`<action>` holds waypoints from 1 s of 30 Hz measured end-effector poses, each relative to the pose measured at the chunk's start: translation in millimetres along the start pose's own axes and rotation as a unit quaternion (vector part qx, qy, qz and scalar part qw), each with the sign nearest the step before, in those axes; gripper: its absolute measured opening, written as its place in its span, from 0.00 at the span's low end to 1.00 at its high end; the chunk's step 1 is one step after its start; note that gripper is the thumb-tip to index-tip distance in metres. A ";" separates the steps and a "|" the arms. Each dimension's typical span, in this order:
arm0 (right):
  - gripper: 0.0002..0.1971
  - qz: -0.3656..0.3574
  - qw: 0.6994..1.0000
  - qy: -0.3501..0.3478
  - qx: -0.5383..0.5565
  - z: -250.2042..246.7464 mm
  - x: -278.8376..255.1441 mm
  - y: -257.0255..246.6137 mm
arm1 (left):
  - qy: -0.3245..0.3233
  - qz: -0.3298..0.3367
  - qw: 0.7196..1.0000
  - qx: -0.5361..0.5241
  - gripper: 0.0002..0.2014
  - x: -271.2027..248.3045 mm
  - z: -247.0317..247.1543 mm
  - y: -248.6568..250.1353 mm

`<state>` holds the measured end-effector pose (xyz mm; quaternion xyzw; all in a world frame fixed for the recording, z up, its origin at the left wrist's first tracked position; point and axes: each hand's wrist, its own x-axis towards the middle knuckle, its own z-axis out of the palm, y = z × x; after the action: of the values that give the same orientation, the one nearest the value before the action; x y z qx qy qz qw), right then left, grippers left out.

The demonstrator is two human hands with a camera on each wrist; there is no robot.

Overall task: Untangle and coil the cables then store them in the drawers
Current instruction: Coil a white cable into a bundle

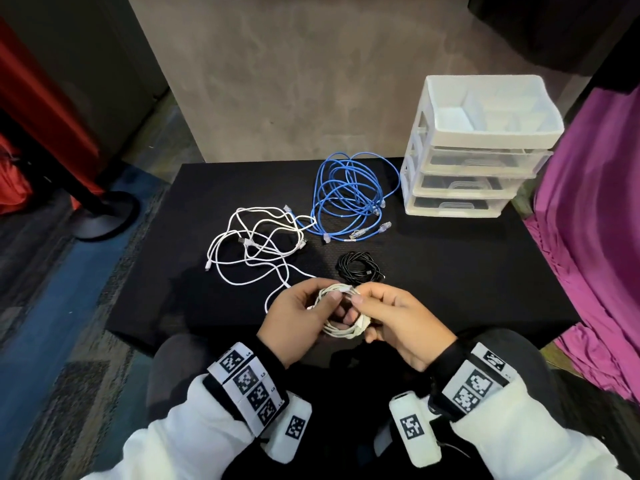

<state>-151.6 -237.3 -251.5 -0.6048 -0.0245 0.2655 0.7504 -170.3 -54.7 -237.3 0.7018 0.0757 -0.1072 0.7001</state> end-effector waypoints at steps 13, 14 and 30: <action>0.13 -0.001 0.995 0.095 0.011 -2.2 3.6 8.8 | 0.022 -0.021 0.999 -0.036 0.07 -2.7 10.1 -2.5; 0.14 -0.002 0.994 0.105 0.005 -2.5 4.6 10.8 | 0.019 -0.027 0.999 -0.039 0.06 -3.0 11.6 -2.6; 0.11 0.038 0.994 0.106 -0.014 -10.3 4.5 9.7 | 0.029 -0.115 0.980 -0.161 0.08 5.8 -9.7 -6.0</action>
<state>-147.5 -243.4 -264.5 -0.6403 0.0744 0.2277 0.7298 -165.8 -45.2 -244.7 0.5694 0.1927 -0.1532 0.7843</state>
